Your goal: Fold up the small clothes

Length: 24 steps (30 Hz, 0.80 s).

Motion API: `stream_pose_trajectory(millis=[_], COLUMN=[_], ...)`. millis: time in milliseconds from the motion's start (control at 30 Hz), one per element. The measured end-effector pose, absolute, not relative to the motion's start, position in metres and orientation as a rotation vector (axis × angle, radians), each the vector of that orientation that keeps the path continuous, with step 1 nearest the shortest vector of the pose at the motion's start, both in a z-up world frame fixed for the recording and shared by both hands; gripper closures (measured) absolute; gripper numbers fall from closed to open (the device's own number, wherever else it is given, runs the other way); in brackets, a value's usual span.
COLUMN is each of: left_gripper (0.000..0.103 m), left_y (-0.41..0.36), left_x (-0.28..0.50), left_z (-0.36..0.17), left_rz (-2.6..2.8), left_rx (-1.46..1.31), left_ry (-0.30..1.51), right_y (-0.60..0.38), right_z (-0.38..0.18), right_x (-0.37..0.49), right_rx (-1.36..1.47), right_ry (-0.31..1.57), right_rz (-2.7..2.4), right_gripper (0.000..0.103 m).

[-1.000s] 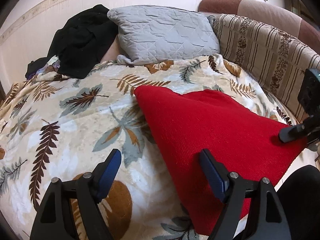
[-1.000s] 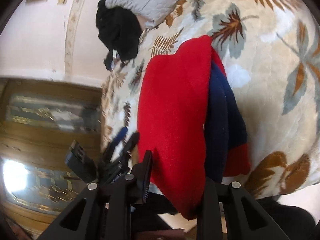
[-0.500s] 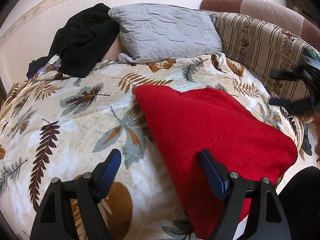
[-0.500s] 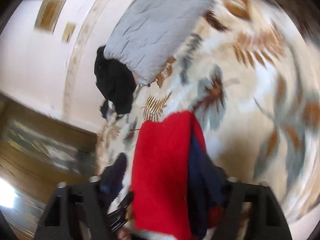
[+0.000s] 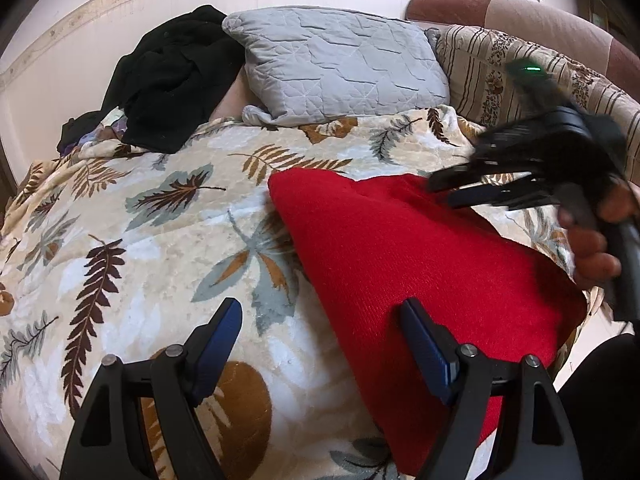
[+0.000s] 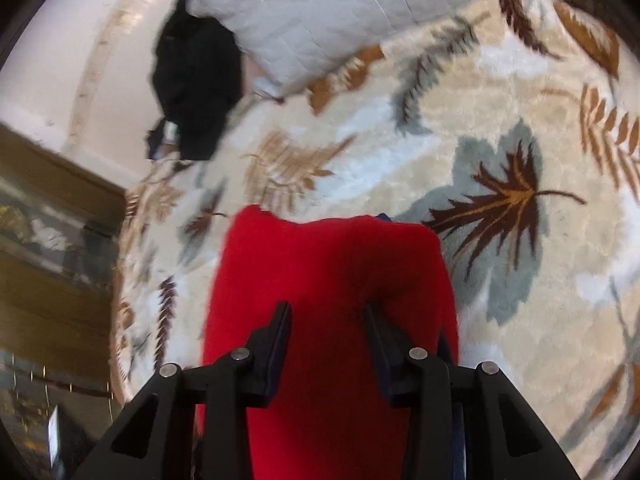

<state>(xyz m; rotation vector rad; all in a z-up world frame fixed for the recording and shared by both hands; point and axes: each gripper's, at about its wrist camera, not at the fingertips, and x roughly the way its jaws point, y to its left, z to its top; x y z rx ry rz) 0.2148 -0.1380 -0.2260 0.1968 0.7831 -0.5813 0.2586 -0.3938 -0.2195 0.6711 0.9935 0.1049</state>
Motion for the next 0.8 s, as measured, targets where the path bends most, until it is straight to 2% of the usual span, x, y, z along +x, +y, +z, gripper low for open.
stream_pose_trajectory(millis=[200,400,567,633,667,800], left_gripper=[0.021,0.020,0.020,0.020,0.020,0.020], left_y=[-0.131,-0.158,-0.151,-0.147,-0.147,-0.145], left_x=[0.209,0.200,0.198,0.194,0.192,0.177], left_z=[-0.213,-0.231,-0.222,-0.218,-0.216,-0.204], left_rz=[-0.579,-0.528,-0.512,-0.514,-0.515,-0.528], left_rx=[0.157,0.334,0.309,0.299,0.300,0.307], left_ry=[0.748,0.778,0.782,0.780,0.774,0.730], right_y=[-0.394,-0.362,-0.373,-0.373,-0.374,-0.374], right_z=[-0.198,-0.237,-0.215,-0.205,-0.200,-0.192], right_x=[0.194,0.172,0.155,0.145,0.140,0.127], right_rx=[0.657,0.580,0.634,0.603,0.601,0.616], right_ry=[0.945,1.067,0.982,0.956,0.941,0.907], right_rz=[0.147,0.129,0.127,0.118,0.118,0.125], right_gripper=[0.060,0.059,0.059,0.054,0.047,0.045])
